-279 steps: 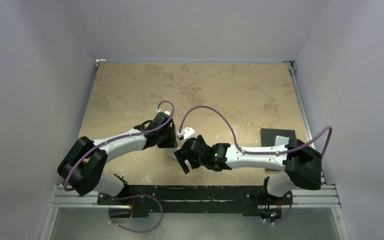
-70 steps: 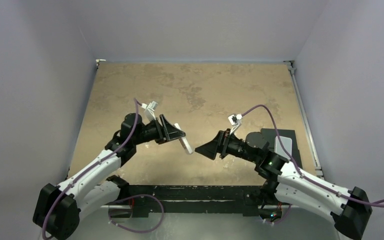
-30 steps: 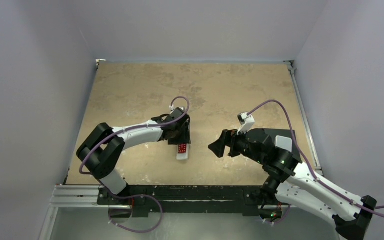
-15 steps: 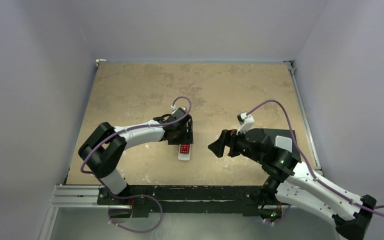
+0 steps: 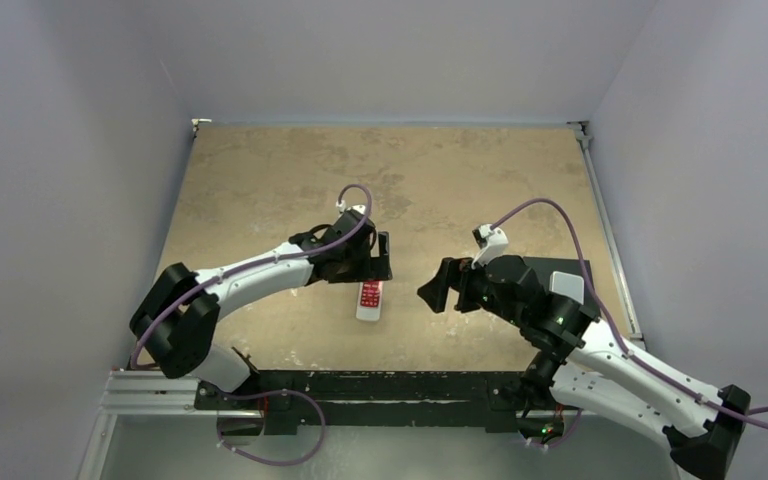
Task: Load the batteries into the remote control
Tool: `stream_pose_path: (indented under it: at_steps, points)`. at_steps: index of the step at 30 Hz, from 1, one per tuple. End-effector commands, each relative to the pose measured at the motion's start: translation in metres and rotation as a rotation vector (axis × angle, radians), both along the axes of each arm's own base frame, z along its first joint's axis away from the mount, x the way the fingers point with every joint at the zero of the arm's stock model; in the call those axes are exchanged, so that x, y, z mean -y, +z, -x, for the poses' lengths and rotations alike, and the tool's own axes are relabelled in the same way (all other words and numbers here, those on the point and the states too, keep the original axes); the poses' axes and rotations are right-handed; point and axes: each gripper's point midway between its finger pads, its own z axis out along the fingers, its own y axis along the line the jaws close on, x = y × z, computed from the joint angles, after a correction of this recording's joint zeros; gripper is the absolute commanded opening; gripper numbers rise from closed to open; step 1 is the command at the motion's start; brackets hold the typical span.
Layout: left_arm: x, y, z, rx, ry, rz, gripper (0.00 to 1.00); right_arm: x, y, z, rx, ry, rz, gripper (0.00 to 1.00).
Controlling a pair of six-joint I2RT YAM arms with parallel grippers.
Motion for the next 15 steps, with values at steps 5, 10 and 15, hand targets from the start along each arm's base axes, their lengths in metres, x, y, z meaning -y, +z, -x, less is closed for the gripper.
stream_pose_path:
  at_steps: [5,10,15]
  points:
    - [0.003,0.067,-0.008,0.156,-0.026,0.096,0.98,0.01,0.032,-0.018,0.059,-0.109,-0.008,0.99]
    - [-0.007,0.098,-0.01,0.246,-0.03,0.103,0.99,0.024,0.043,-0.025,0.09,-0.193,-0.003,0.99]
    - [-0.016,0.121,-0.007,0.308,-0.046,0.104,0.99,0.032,0.051,-0.029,0.11,-0.231,0.002,0.99]
